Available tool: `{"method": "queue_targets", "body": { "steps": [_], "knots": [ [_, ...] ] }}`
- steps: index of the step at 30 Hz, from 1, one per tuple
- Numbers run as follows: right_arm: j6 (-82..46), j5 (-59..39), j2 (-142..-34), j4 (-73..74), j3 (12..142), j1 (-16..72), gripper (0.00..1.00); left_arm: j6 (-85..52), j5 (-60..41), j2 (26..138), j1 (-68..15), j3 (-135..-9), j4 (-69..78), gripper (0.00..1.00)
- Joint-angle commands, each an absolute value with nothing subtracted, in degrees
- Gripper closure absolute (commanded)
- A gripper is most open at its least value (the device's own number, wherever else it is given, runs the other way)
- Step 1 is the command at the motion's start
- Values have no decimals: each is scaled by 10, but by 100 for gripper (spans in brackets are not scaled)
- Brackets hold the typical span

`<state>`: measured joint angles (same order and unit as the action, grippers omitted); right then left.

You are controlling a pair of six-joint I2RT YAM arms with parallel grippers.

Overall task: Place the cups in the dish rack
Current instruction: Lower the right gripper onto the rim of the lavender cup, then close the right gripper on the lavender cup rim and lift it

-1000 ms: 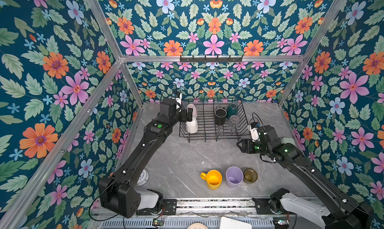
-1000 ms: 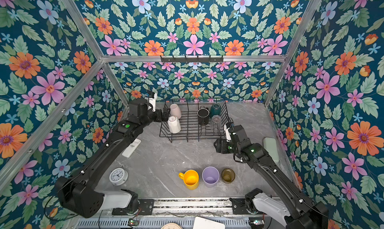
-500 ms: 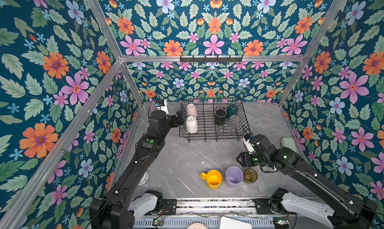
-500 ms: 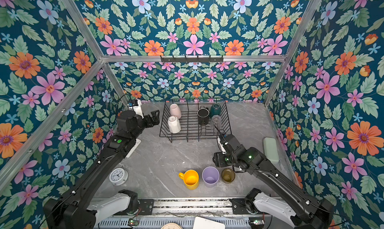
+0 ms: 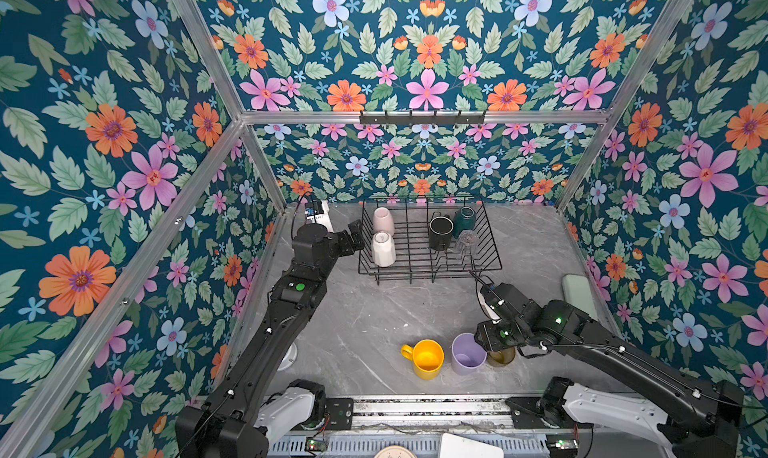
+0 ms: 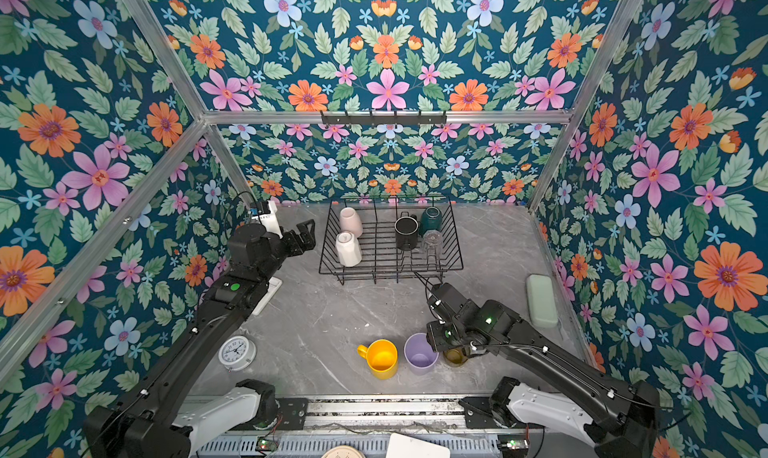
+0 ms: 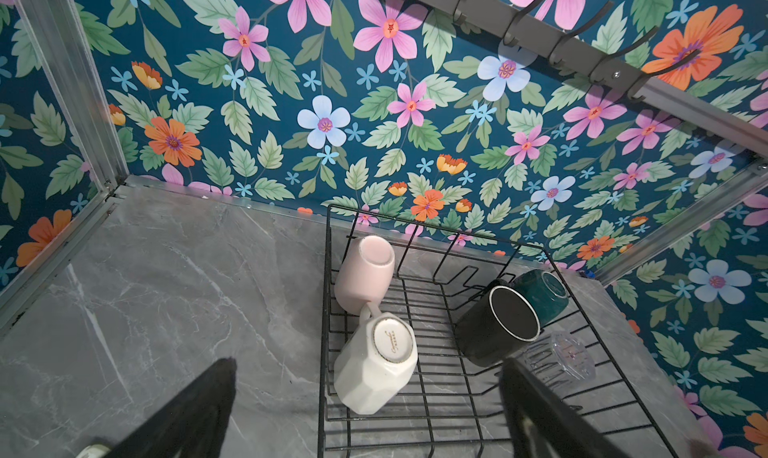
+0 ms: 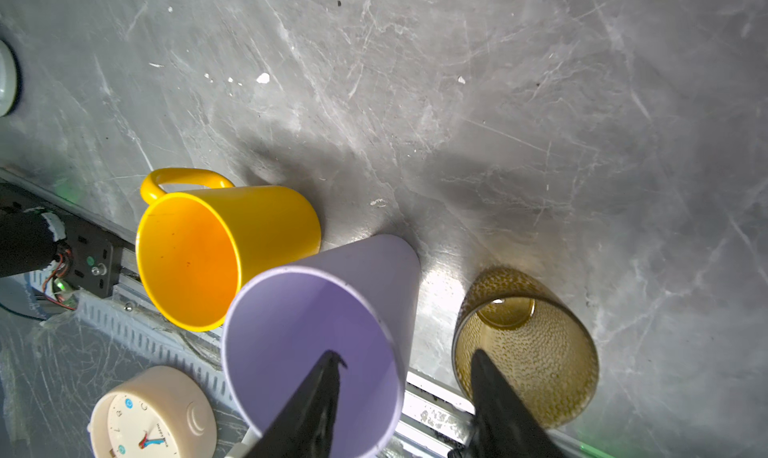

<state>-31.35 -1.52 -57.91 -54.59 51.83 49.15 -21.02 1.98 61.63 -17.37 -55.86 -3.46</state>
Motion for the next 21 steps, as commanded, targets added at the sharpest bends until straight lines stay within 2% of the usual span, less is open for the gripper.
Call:
{"method": "queue_targets", "body": {
  "steps": [1,13,21],
  "knots": [
    [-328,-4,-587,-551,516,500,52,-216,18,611,-172,-557,-24,0],
    [-334,1,-602,-532,501,504,60,-219,15,604,-170,-548,-27,0],
    [-331,3,-622,-516,501,508,74,-222,10,604,-169,-544,-26,0]
  ]
}}
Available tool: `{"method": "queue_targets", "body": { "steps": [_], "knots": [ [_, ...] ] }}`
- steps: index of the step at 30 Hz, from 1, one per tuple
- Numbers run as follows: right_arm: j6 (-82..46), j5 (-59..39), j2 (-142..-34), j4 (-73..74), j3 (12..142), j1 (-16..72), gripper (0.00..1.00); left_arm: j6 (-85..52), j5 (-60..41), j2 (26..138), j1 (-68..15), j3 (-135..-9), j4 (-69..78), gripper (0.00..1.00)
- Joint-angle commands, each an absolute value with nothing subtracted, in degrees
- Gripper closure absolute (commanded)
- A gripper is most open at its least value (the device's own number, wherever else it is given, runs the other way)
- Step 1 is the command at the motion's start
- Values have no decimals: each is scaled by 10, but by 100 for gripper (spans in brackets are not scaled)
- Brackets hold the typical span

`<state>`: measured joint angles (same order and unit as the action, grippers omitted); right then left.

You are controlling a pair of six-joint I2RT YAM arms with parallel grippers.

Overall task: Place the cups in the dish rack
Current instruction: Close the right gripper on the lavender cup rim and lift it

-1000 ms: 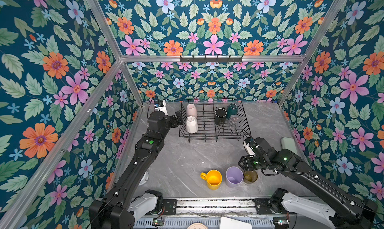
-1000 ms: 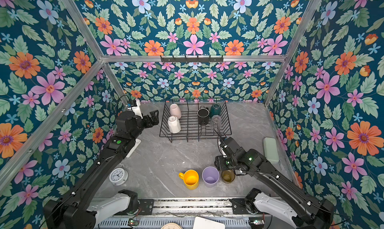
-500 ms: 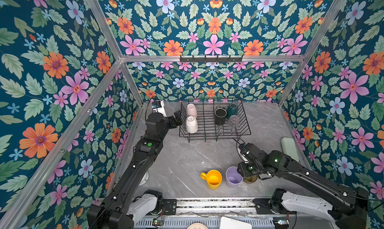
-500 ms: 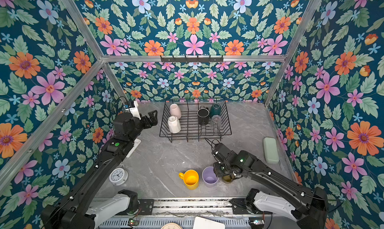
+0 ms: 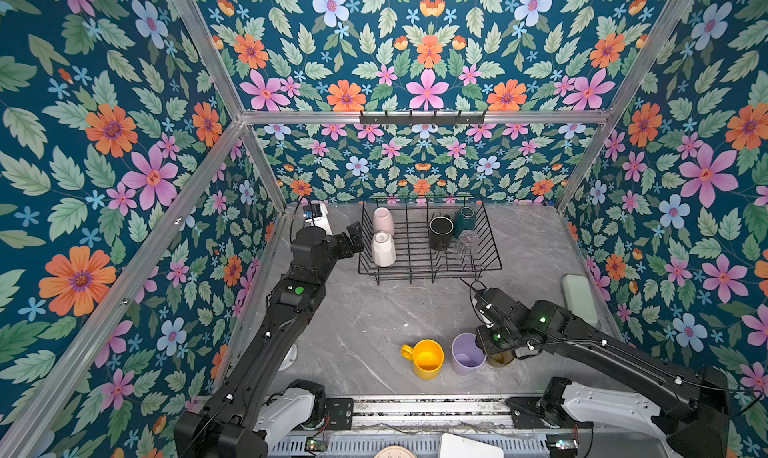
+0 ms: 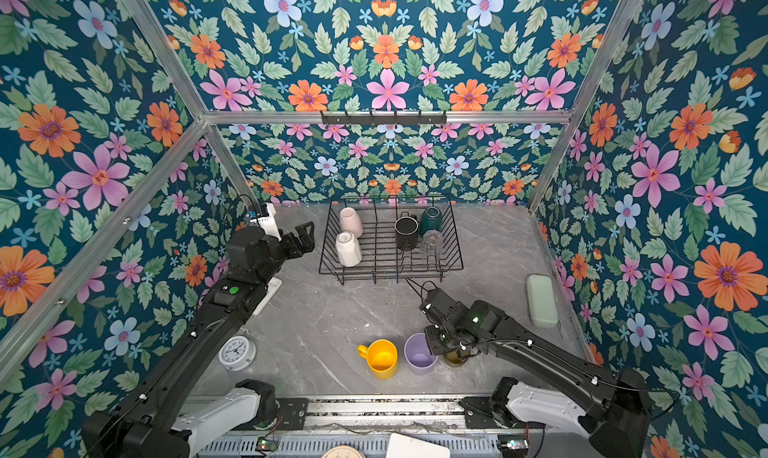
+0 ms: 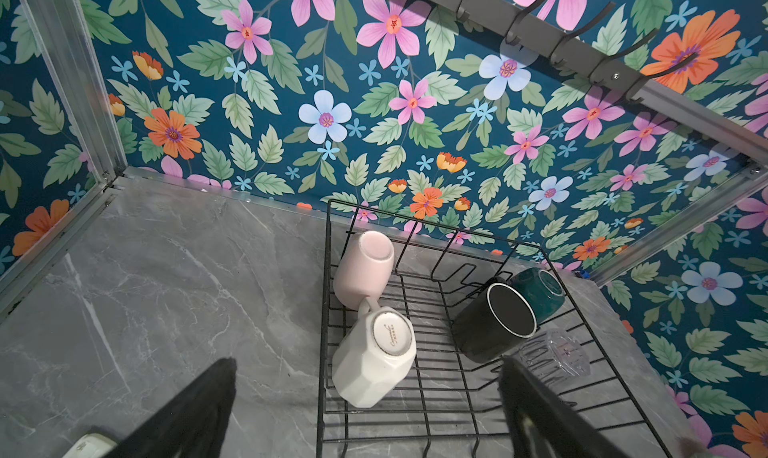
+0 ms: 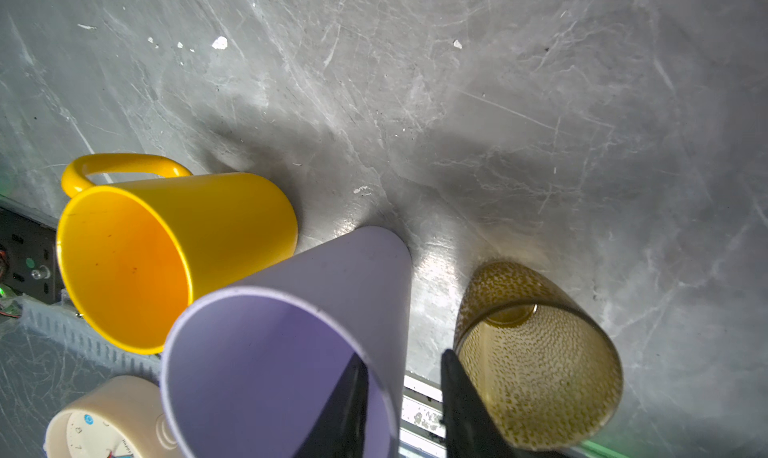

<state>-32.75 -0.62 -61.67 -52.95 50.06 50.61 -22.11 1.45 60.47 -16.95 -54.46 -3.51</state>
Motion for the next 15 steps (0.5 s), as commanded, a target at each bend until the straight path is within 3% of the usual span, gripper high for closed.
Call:
{"method": "queue_targets", "body": {
  "steps": [1,9,15],
  "knots": [
    [-329,4,-627,-515,501,510,77,-222,10,603,-169,-543,-26,0],
    [-318,19,-643,-524,508,511,100,-224,10,597,-166,-538,-26,0],
    [-317,49,-639,-558,535,510,100,-233,3,595,-165,-531,-21,0]
  ]
}}
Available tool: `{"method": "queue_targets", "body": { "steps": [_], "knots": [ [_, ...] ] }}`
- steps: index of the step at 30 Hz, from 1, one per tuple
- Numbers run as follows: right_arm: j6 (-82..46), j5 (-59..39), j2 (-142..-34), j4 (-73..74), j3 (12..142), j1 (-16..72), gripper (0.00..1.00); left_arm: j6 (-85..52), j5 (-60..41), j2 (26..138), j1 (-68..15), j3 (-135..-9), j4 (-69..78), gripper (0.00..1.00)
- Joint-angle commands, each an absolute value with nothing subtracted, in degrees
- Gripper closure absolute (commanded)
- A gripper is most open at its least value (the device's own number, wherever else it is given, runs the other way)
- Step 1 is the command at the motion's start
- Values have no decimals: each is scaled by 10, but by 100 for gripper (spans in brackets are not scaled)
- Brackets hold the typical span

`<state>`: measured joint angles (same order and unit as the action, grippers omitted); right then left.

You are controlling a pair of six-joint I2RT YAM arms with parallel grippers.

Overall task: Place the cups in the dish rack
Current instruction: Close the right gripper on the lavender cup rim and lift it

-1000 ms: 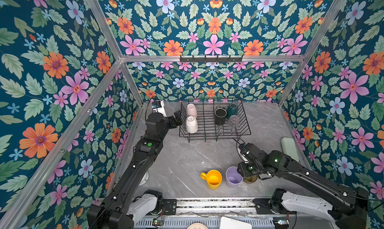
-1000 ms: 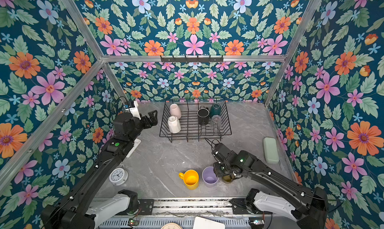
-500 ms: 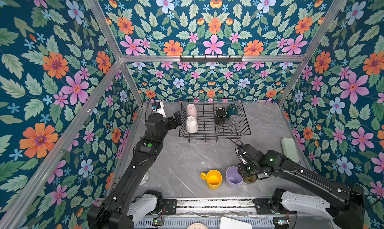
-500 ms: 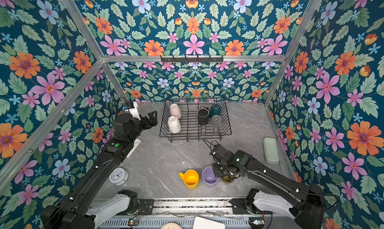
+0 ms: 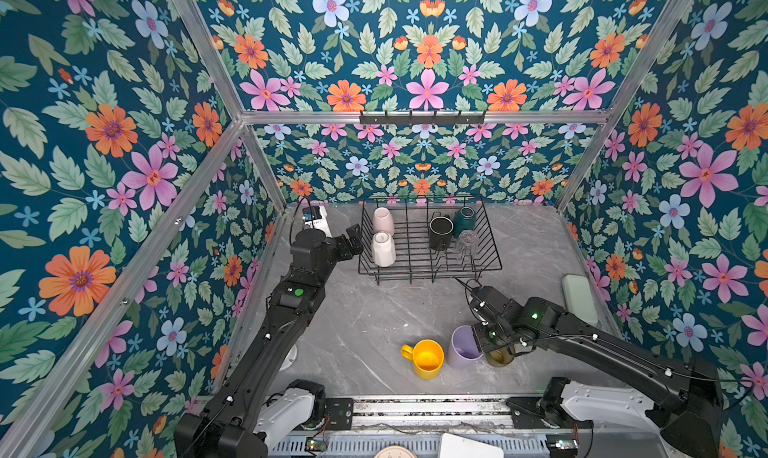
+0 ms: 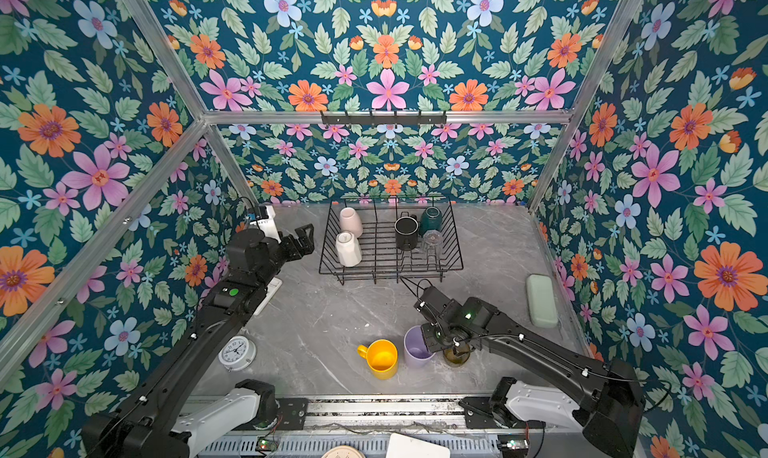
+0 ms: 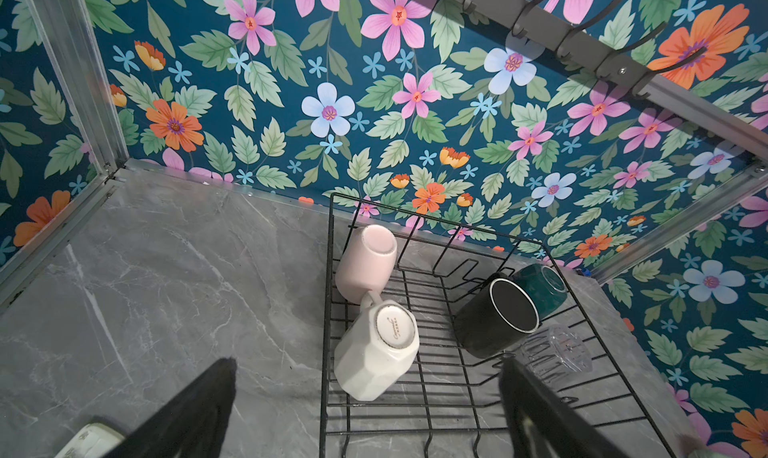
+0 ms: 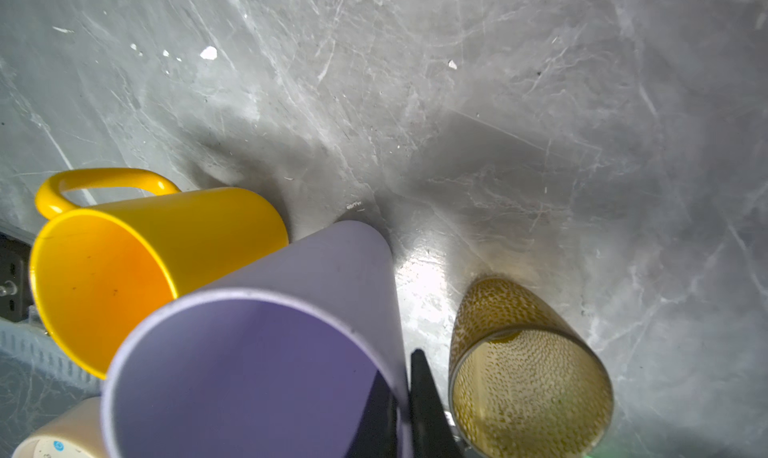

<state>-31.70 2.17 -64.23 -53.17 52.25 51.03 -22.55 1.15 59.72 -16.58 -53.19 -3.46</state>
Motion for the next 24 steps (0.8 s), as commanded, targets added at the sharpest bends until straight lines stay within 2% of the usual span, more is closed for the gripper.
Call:
{"method": "queue_targets", "body": {
  "steps": [1,8,14,20,24],
  "knots": [
    [-316,56,-636,-569,542,508,100,-234,0,595,-164,-530,-20,0],
    [-286,-5,-570,-545,557,394,100,-241,-78,585,-159,-508,18,0],
    [-299,-150,-547,-434,559,292,100,-232,-227,567,-157,-477,96,0],
    [-380,-362,-548,-259,512,170,100,-223,-394,565,-158,-456,170,0],
    [-423,-419,-557,-167,497,149,100,-237,-491,572,-158,-441,217,0]
  ]
}}
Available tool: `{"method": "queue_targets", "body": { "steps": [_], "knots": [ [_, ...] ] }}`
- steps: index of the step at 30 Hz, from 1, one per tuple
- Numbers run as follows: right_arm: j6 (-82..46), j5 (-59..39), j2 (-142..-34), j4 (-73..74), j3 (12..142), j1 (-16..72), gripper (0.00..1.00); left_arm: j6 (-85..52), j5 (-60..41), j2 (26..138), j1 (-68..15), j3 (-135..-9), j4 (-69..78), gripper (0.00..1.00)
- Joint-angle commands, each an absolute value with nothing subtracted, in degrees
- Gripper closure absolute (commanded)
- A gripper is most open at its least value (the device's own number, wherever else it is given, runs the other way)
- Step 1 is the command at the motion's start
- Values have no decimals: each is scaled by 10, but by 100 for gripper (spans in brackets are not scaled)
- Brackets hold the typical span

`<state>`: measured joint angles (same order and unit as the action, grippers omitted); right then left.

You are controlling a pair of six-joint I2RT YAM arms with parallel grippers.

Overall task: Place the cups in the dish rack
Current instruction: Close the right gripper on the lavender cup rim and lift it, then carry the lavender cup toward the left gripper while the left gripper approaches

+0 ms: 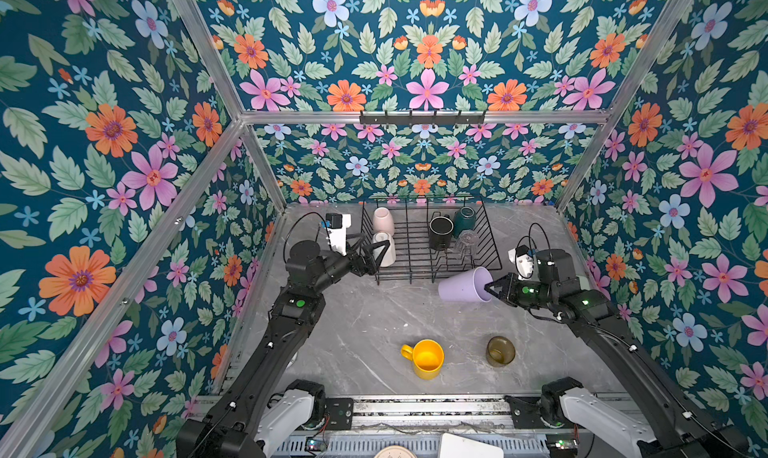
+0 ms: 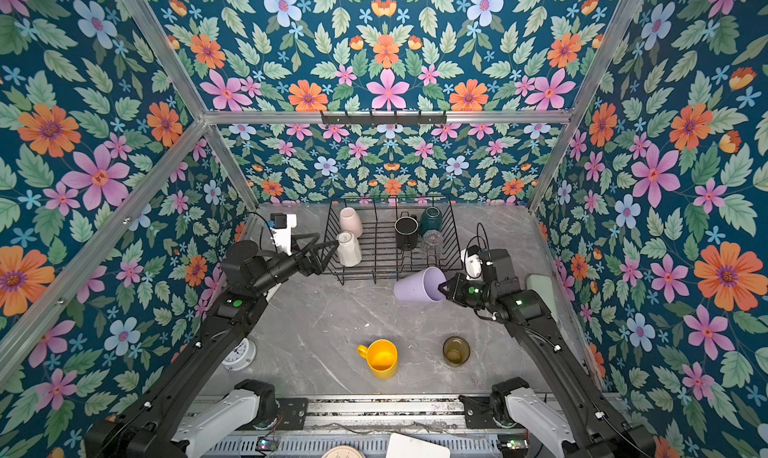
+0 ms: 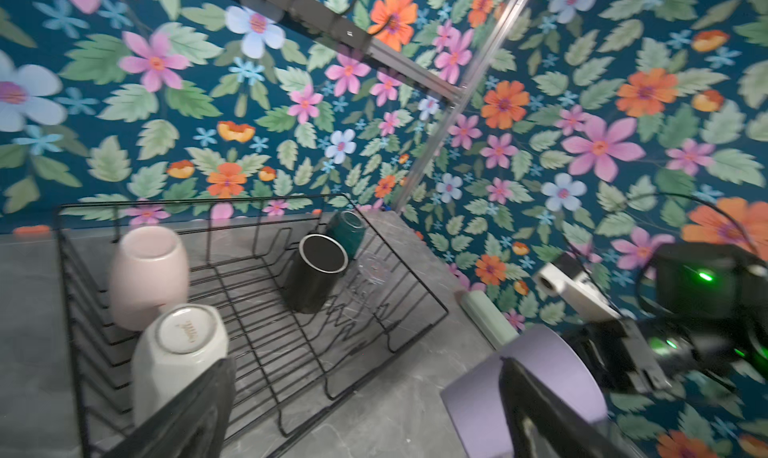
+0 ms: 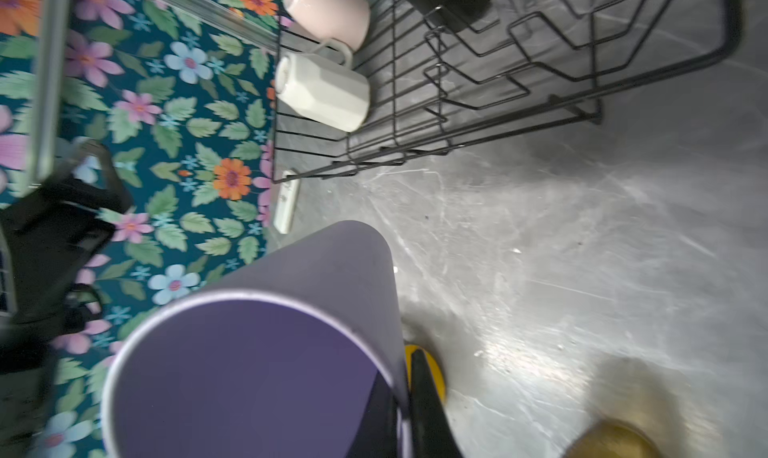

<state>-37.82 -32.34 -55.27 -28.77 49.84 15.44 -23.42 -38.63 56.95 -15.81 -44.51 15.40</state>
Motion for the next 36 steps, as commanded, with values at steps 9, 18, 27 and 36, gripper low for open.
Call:
{"method": "queue_targets", "body": {
  "steps": [9,18,27,36],
  "knots": [
    [-520,-476,-602,14,492,149,100,-259,-604,597,-159,-435,267,0],
    [-566,-536,-632,137,506,152,100,-268,-640,604,-160,-436,277,0],
    [-555,-547,-675,158,543,194,100,-283,-666,605,-166,-438,300,0],
    [-554,-566,-713,178,574,227,100,-294,-680,600,-171,-438,319,0]
  ]
}}
